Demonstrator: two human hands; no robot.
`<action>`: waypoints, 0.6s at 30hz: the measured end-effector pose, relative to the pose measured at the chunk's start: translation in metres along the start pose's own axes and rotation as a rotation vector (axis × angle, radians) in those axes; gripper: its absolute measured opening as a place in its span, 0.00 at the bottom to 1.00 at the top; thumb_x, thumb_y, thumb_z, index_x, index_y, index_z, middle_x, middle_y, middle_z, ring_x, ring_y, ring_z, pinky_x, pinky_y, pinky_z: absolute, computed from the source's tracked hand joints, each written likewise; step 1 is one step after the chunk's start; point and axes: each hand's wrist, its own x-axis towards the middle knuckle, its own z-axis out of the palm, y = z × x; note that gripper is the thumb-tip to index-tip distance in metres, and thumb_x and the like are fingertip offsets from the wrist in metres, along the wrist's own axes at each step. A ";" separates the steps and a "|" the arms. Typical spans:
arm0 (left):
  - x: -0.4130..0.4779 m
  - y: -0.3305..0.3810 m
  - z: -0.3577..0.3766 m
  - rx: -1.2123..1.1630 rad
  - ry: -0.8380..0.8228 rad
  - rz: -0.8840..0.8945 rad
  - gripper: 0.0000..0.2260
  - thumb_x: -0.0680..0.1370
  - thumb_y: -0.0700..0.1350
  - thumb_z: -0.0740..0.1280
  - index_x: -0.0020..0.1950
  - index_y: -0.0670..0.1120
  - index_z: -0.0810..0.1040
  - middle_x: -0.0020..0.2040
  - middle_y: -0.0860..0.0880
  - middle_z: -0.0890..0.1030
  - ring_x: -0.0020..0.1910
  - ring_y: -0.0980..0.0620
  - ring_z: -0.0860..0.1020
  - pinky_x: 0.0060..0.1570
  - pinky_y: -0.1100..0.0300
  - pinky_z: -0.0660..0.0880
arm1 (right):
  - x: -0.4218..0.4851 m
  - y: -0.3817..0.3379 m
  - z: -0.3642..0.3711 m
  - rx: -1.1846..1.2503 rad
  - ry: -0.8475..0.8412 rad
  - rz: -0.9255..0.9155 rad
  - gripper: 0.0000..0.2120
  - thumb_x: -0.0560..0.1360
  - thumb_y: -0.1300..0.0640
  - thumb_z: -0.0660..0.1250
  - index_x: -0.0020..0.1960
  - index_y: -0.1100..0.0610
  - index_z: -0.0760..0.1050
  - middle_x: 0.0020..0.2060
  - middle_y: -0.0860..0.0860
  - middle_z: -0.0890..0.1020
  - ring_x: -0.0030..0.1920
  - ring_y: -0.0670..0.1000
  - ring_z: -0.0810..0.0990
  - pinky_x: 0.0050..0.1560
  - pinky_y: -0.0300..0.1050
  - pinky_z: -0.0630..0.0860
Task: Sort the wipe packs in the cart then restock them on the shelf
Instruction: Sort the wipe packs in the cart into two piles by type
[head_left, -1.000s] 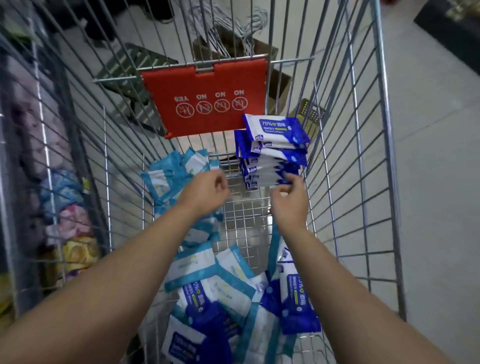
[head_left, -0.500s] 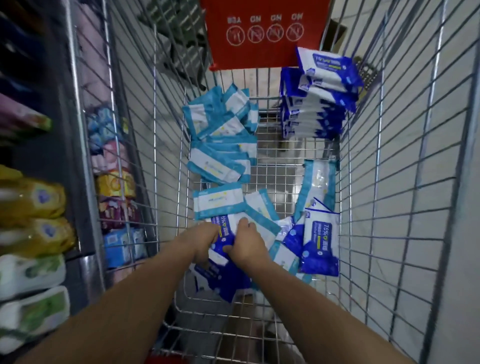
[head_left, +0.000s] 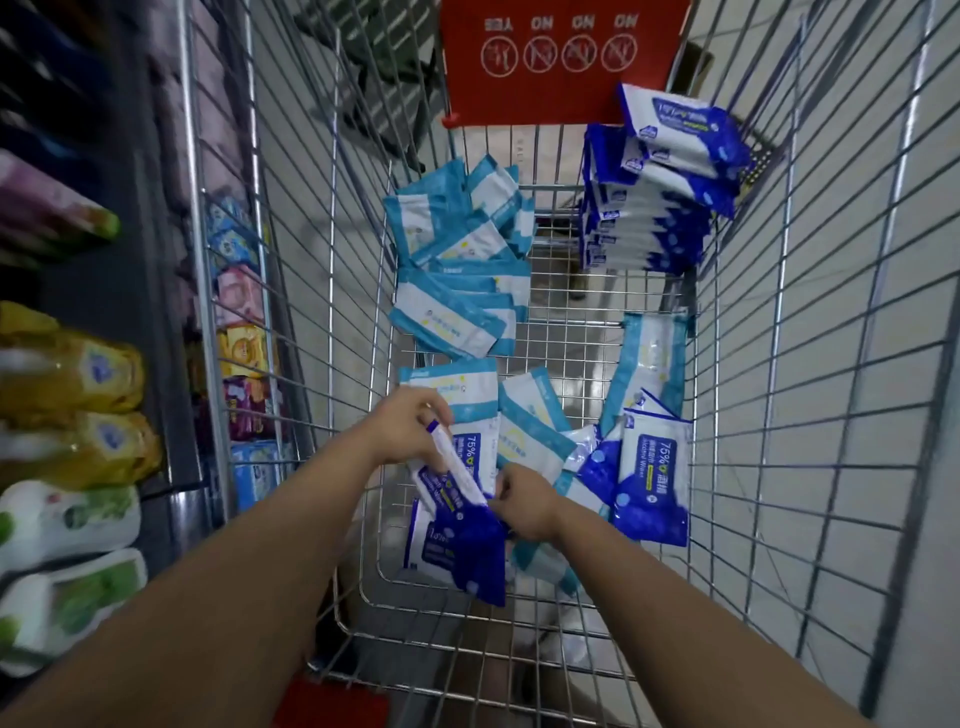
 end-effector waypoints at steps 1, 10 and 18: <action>-0.001 0.002 -0.003 -0.151 0.055 -0.004 0.21 0.59 0.26 0.77 0.44 0.44 0.76 0.38 0.46 0.76 0.37 0.49 0.76 0.31 0.61 0.75 | 0.000 0.002 -0.002 0.040 0.019 -0.003 0.15 0.76 0.59 0.67 0.34 0.55 0.66 0.35 0.55 0.77 0.42 0.57 0.78 0.40 0.49 0.75; 0.002 0.019 0.018 -0.461 0.166 0.071 0.22 0.65 0.32 0.77 0.55 0.42 0.75 0.49 0.45 0.79 0.43 0.51 0.79 0.34 0.62 0.78 | -0.013 0.005 -0.055 0.255 0.122 -0.091 0.10 0.77 0.68 0.60 0.47 0.56 0.76 0.52 0.62 0.80 0.53 0.62 0.79 0.59 0.58 0.75; 0.019 0.048 0.032 -0.659 0.281 0.085 0.20 0.62 0.32 0.79 0.48 0.44 0.76 0.45 0.41 0.82 0.38 0.47 0.82 0.36 0.56 0.80 | -0.014 0.006 -0.084 0.325 0.169 -0.078 0.15 0.66 0.51 0.77 0.48 0.52 0.75 0.41 0.49 0.83 0.43 0.52 0.82 0.45 0.44 0.77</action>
